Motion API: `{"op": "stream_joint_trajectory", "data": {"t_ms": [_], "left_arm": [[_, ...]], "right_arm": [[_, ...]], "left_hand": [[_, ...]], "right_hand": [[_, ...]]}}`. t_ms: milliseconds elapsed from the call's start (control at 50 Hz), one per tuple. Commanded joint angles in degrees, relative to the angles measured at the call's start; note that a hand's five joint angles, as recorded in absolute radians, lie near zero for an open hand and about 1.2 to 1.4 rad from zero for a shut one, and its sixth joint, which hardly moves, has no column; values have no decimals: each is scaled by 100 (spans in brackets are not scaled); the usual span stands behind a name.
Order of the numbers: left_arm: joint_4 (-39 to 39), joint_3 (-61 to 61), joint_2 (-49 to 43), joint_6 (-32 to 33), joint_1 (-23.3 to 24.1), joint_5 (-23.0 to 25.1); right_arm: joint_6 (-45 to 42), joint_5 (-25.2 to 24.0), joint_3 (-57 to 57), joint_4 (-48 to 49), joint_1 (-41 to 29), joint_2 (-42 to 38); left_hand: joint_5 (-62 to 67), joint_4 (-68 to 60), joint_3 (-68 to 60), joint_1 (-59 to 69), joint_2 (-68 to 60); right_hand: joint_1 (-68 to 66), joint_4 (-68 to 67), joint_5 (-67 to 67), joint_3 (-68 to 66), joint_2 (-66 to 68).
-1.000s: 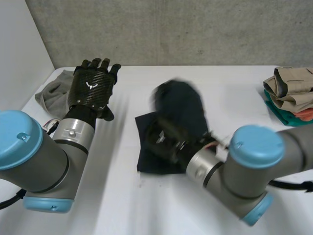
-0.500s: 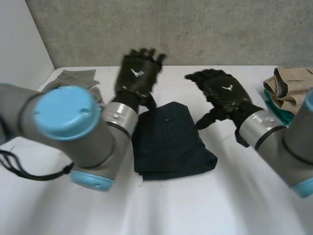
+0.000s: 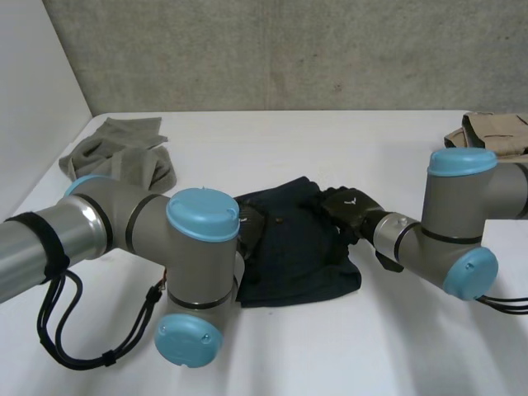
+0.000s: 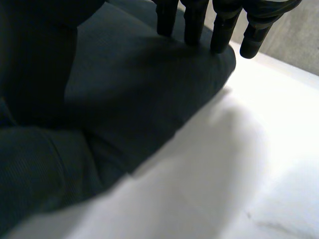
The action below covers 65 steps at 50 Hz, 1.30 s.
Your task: Fold the laundry.
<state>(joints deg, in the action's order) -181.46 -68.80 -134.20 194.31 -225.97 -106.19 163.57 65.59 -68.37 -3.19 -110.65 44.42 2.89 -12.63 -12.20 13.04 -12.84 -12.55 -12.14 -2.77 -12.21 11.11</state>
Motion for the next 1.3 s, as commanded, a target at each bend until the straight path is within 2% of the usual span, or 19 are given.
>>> {"op": "stream_joint_trajectory", "data": {"t_ms": [20,100,180,260,280,340,360,420,440,520,600,660,760,900,1180,1260,1300], "left_arm": [[190,60,-72,397,-131,186],[164,95,156,406,-175,520],[155,191,788,397,-289,871],[111,288,1307,380,-561,1451],[59,306,1456,371,-649,1791],[23,367,1642,327,-755,2399],[23,419,1721,283,-807,2819],[58,499,1800,134,-939,3410],[111,543,1835,-23,-1053,3786],[409,718,1853,-515,-1273,4631],[629,921,1757,-1007,-1344,5186],[630,939,1704,-1167,-1335,5345],[630,904,1642,-1202,-1291,5355],[612,824,1634,-1194,-1274,5346],[559,675,1669,-1185,-1309,5223],[489,613,1678,-1185,-1318,5214],[454,613,1686,-1185,-1318,5205]], "right_arm": [[-1133,805,87,-6,-36,-118],[-1441,990,35,-15,-97,101],[-1389,1017,-193,55,-255,803],[-1328,1175,-773,380,-291,1498],[-1301,1236,-1122,651,-317,1673],[-1283,1281,-1774,1109,-405,1981],[-1283,1281,-2220,1415,-536,2217],[-1283,1272,-3064,1969,-782,2448],[-1275,1272,-3242,2093,-818,2440],[-1266,1219,-3972,2770,-941,2413],[-1283,1228,-4272,3500,-1064,2124],[-1362,1272,-4263,3912,-1108,1799],[-1371,1325,-4070,4318,-1108,1385],[-1371,1632,-3745,4669,-1108,1209],[-1266,1667,-2893,4626,-1135,752],[-1257,1624,-2559,4573,-1135,524],[-1213,1615,-2356,4477,-1126,445]], "left_hand": [[455,-481,-525,441,-461],[623,-649,-693,609,-629],[573,-599,-643,559,-579],[523,-549,-592,508,-528],[523,-549,-592,508,-528],[539,-565,-609,525,-545],[540,-565,-609,525,-545],[573,-599,-642,559,-579],[573,-599,-643,559,-579],[623,-649,-693,609,-629],[640,-666,-710,626,-646],[640,-666,-710,626,-646],[657,-683,-727,643,-663],[708,-733,-777,693,-713],[741,-767,-811,727,-747],[741,-767,-811,727,-747],[775,-801,-844,760,-781]], "right_hand": [[255,214,277,221,-111],[255,214,277,221,-111],[255,214,277,221,-111],[255,214,277,221,-111],[255,214,277,221,-111],[255,214,277,221,-111],[255,214,277,221,-111],[255,214,277,221,-111],[255,214,277,221,-111],[255,214,277,221,-111],[255,214,277,221,-111],[255,214,277,221,-111],[255,214,277,221,-111],[164,123,186,130,-20],[-1299,-1341,-1278,-1334,1444],[-3550,-3591,-3528,-3584,3694],[-6502,-6544,-6481,-6537,6647]]}}
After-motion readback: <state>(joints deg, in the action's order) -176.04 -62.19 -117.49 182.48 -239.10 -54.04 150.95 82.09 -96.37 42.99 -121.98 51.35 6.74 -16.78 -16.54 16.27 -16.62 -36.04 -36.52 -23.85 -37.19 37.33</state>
